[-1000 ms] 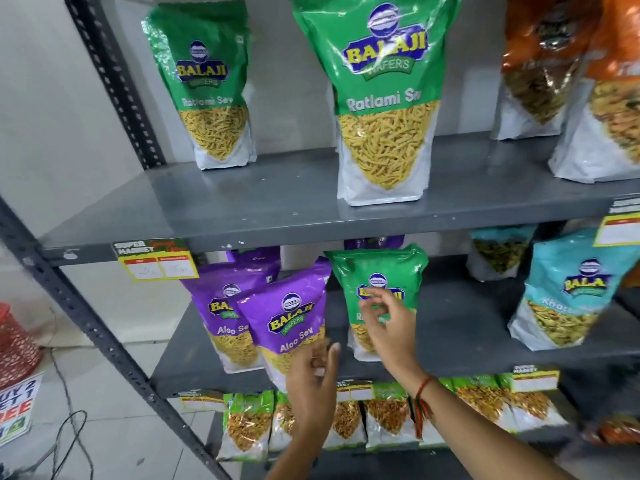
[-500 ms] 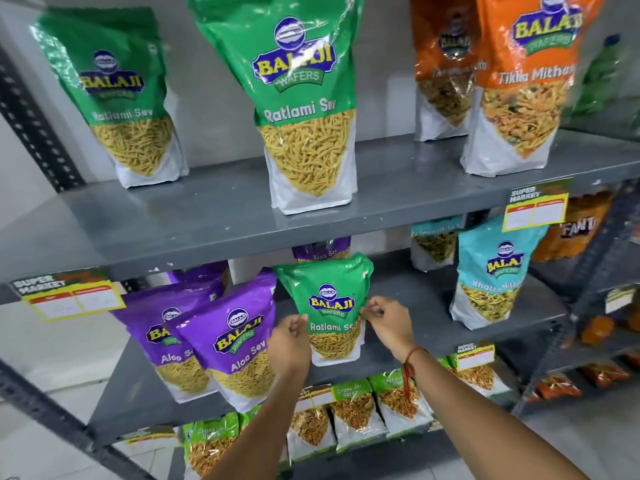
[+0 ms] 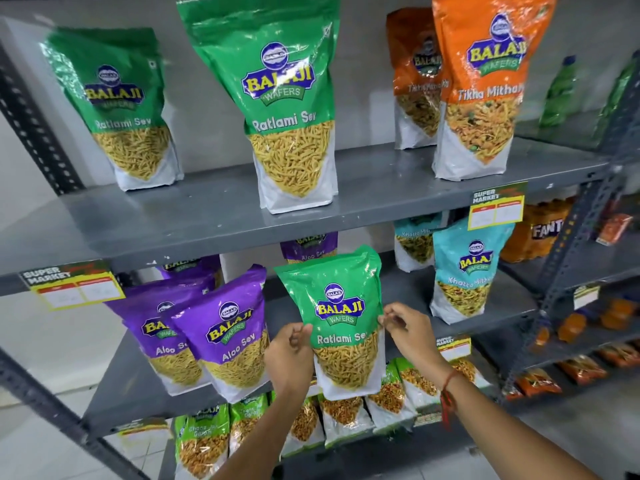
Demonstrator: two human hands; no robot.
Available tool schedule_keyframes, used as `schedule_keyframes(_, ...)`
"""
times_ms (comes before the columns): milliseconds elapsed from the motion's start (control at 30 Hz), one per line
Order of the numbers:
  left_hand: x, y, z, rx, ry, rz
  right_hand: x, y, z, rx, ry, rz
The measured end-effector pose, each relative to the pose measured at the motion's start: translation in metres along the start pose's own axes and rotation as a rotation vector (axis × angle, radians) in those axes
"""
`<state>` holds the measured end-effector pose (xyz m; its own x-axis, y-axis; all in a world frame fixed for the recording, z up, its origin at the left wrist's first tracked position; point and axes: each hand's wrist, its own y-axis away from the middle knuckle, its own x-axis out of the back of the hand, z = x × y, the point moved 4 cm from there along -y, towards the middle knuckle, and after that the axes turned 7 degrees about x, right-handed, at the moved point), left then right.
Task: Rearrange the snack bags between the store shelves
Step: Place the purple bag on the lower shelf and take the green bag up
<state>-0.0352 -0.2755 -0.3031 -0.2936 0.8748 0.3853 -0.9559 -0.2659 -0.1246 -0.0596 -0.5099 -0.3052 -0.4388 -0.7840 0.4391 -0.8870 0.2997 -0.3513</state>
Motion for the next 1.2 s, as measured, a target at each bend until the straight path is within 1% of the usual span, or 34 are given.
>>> schedule_keyframes(167,0.036,0.011,0.034,-0.093,0.157,0.05,0.022,0.001,-0.049,0.169,-0.057,-0.028)
schedule_keyframes(333,0.105,-0.005,0.09,-0.261,0.296,0.221,0.02,-0.015,-0.139,0.363,-0.17,0.063)
schedule_keyframes(433,0.154,-0.023,0.124,-0.375,0.337,0.32,0.01,-0.033,-0.197,0.449,-0.3,0.084)
schedule_keyframes(500,0.189,-0.042,0.142,-0.416,0.356,0.379,0.0,-0.047,-0.239,0.513,-0.379,0.091)
schedule_keyframes(567,0.224,-0.066,0.16,-0.432,0.385,0.433,-0.012,-0.063,-0.279,0.563,-0.447,0.088)
schedule_keyframes(667,0.267,-0.098,0.183,-0.447,0.425,0.469,-0.036,-0.089,-0.329,0.606,-0.499,0.077)
schedule_keyframes(733,0.29,-0.116,0.195,-0.453,0.383,0.498,-0.058,-0.107,-0.353,0.599,-0.528,0.053)
schedule_keyframes(833,0.316,-0.14,0.198,-0.428,0.273,0.573,-0.092,-0.129,-0.373,0.555,-0.552,-0.006)
schedule_keyframes(1000,0.335,-0.179,0.178,-0.342,0.196,0.605,-0.137,-0.146,-0.38,0.504,-0.54,-0.054)
schedule_keyframes(1200,0.34,-0.191,0.169,-0.369,0.138,0.597,-0.158,-0.151,-0.382,0.535,-0.517,-0.054)
